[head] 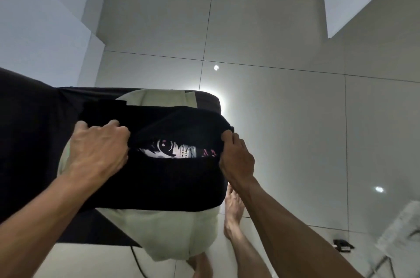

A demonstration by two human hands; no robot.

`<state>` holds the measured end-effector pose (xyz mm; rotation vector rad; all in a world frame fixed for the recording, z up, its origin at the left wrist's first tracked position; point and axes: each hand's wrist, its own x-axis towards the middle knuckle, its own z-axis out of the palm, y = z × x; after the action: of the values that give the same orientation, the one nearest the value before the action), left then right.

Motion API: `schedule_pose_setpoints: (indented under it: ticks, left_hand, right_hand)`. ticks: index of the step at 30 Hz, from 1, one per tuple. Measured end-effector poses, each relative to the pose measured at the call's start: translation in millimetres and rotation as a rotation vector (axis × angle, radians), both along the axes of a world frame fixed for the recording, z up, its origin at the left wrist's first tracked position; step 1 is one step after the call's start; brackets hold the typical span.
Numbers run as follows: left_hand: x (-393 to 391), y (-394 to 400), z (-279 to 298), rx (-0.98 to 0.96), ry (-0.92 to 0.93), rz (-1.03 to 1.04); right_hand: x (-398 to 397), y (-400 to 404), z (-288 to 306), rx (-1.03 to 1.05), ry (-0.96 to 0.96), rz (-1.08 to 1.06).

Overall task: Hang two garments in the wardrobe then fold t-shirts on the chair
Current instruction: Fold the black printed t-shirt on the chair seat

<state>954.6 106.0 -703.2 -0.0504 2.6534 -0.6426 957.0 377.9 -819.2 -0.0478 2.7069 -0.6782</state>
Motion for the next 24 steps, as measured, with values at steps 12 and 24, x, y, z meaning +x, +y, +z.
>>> schedule_pose_setpoints:
  ticks: [12, 24]
  left_hand:
    - [69, -16, 9, 0.140, 0.092, 0.143]
    - [117, -36, -16, 0.472, 0.040, 0.177]
  right_hand:
    - [31, 6, 19, 0.224, 0.085, -0.015]
    - [40, -20, 31, 0.315, 0.025, 0.118]
